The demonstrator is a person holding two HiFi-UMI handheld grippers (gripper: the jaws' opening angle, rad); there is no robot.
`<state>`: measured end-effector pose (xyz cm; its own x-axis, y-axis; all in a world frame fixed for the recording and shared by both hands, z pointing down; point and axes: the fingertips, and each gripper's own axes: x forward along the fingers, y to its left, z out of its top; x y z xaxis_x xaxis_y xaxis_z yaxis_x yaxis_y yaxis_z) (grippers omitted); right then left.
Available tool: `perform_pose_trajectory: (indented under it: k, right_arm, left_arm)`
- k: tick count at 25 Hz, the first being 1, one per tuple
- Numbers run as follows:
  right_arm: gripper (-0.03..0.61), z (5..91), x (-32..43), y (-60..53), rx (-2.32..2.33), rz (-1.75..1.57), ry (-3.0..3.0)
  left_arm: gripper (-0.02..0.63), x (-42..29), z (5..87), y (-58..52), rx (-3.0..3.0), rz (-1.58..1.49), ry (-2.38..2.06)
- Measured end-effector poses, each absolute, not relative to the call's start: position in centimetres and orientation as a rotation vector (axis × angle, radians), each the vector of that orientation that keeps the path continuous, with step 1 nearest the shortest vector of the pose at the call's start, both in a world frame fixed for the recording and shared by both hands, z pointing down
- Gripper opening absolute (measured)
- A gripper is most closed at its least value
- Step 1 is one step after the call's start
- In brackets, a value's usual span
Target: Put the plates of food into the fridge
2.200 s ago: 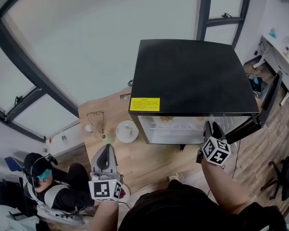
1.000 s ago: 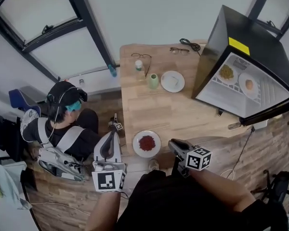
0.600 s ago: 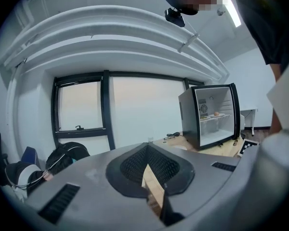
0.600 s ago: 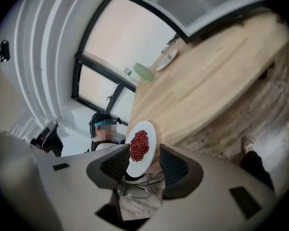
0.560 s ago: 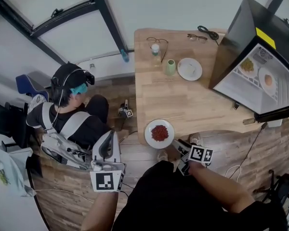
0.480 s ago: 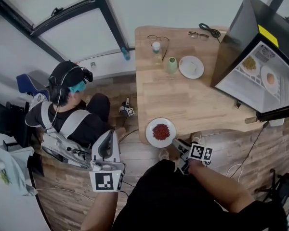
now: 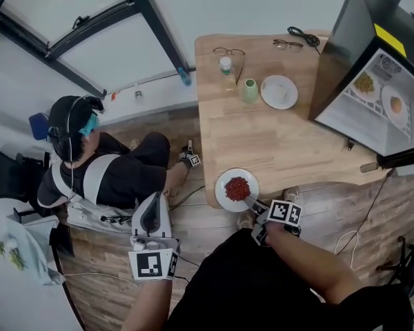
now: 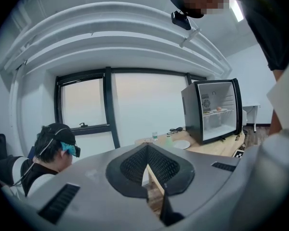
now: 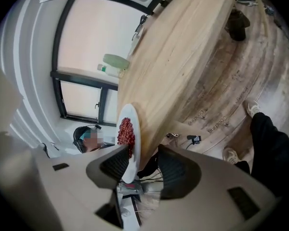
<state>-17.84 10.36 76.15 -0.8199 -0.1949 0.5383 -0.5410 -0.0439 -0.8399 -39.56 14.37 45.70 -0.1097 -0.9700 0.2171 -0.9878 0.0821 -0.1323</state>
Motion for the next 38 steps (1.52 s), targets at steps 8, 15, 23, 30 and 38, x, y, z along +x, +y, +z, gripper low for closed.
perform_pose_trajectory:
  k: [8,15,23,30,38]
  right_arm:
    - [0.052,74.1,-15.0,10.5,0.757,1.97,-2.048]
    - [0.032,71.2,-12.3,8.9,0.791,2.01,-2.131]
    - [0.032,67.0,-8.1,5.6,0.948,2.037,-2.212]
    - [0.032,63.5,-2.8,2.0,1.126,2.017,-2.274]
    - [0.032,61.3,3.7,-2.1,1.332,2.021,-2.298]
  left_arm:
    - [0.003,-38.2,45.9,12.7,2.108,0.34,-2.205]
    - [0.003,-35.7,45.5,10.0,2.204,0.298,-2.126]
    - [0.003,-31.3,44.3,5.7,2.35,0.214,-2.013]
    - [0.003,-27.2,42.9,1.8,2.462,0.155,-1.908]
    - [0.003,-23.1,40.6,-3.0,2.576,0.118,-1.824]
